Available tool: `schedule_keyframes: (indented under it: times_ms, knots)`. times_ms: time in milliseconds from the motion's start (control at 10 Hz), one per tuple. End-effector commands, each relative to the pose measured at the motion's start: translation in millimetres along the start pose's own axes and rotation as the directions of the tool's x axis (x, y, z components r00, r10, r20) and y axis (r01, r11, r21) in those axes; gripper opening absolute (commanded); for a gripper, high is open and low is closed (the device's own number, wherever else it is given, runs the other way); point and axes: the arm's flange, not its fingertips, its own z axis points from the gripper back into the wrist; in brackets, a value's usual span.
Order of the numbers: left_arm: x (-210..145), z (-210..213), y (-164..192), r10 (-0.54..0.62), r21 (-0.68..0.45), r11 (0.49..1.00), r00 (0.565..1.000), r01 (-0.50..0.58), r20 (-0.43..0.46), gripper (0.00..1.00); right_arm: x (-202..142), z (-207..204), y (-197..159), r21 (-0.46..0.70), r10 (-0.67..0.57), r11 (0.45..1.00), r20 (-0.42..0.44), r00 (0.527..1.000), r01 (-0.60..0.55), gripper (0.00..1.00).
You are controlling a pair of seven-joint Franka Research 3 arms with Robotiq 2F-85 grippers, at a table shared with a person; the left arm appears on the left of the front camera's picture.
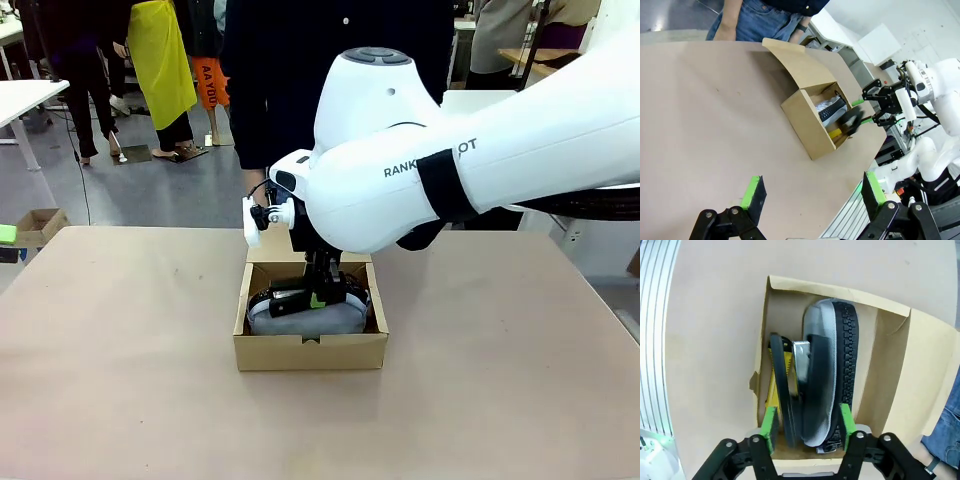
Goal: Pack the items into the box.
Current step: Pick up the item indicated by the person and place it inside the Mailer Box.
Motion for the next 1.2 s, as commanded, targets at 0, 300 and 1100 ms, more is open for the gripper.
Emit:
schedule_keyframes:
  times_ms: [0, 300, 1100]
  knots:
    - [-1, -1, -4, 0.005, -0.014, 1.0, 1.0, -0.005, 0.019, 1.0, 2, 5, 0, -0.018, -0.039, 0.999, -0.014, 0.999, 0.038, 1.0]
    - [-1, -1, -4, 0.005, -0.014, 1.0, 1.0, -0.005, 0.019, 1.0, -4, 6, -2, -0.017, -0.063, 0.998, -0.008, 0.998, 0.062, 1.0]
    - [-1, -1, -4, 0.005, -0.014, 1.0, 1.0, -0.005, 0.019, 1.0, -204, 92, -3, 0.294, -0.8, 0.597, 0.151, 0.58, 0.747, 1.0]
